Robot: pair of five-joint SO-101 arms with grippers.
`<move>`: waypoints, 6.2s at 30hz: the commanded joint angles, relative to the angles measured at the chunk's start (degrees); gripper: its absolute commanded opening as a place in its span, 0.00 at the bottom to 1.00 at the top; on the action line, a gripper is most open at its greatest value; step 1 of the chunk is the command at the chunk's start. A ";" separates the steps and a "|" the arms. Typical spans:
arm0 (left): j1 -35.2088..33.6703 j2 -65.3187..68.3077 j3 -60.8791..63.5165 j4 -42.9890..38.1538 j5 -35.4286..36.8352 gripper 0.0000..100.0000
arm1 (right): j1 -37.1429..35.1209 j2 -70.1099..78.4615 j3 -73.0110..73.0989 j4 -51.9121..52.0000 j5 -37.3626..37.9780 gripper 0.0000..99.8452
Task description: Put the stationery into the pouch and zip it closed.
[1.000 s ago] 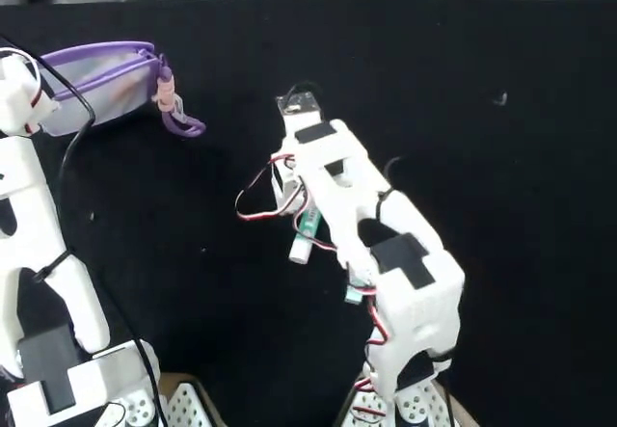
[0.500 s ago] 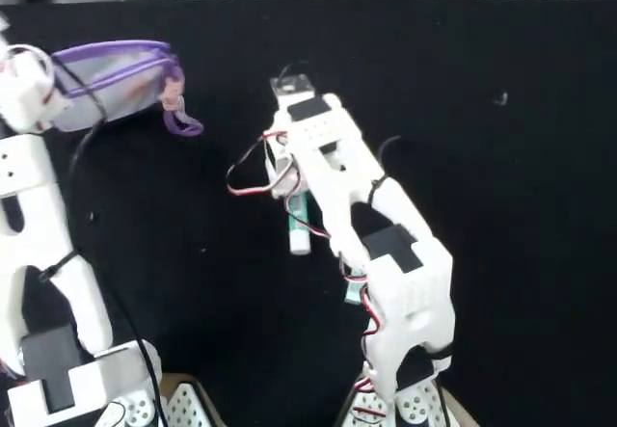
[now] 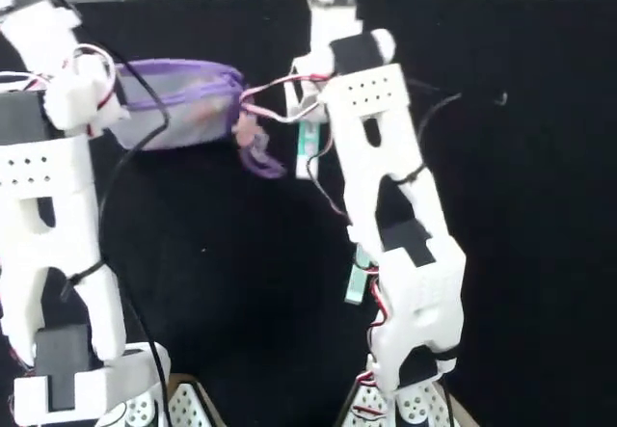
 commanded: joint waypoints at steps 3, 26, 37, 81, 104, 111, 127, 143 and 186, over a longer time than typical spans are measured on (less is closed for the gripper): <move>3.74 -0.62 -3.74 1.49 0.09 0.03 | 0.79 -0.66 -17.63 2.81 -0.70 0.01; 7.43 -0.53 -0.66 3.52 0.00 0.03 | -2.81 -0.57 -45.93 3.25 -9.14 0.01; 7.52 -0.53 -0.40 2.73 -2.81 0.03 | -2.90 -12.97 -40.31 3.34 -5.54 0.01; 7.69 -1.14 5.14 -1.85 -2.81 0.03 | -7.47 -79.60 83.38 -72.97 -3.69 0.01; 10.68 -1.14 5.32 -1.58 -2.73 0.03 | -15.12 -61.58 104.31 -121.58 11.43 0.01; 7.87 -1.14 5.32 -2.02 -2.73 0.03 | -15.12 -61.49 108.00 -121.23 11.43 0.06; 5.58 -0.62 5.32 -3.69 -2.73 0.03 | -15.38 -87.52 107.65 -106.11 24.18 0.27; -2.95 -0.53 5.05 -6.86 -2.73 0.03 | -1.58 -82.51 73.54 -24.18 24.35 0.27; -2.68 -0.44 5.32 -6.95 -2.73 0.03 | 3.69 -41.89 101.05 -39.21 23.82 0.27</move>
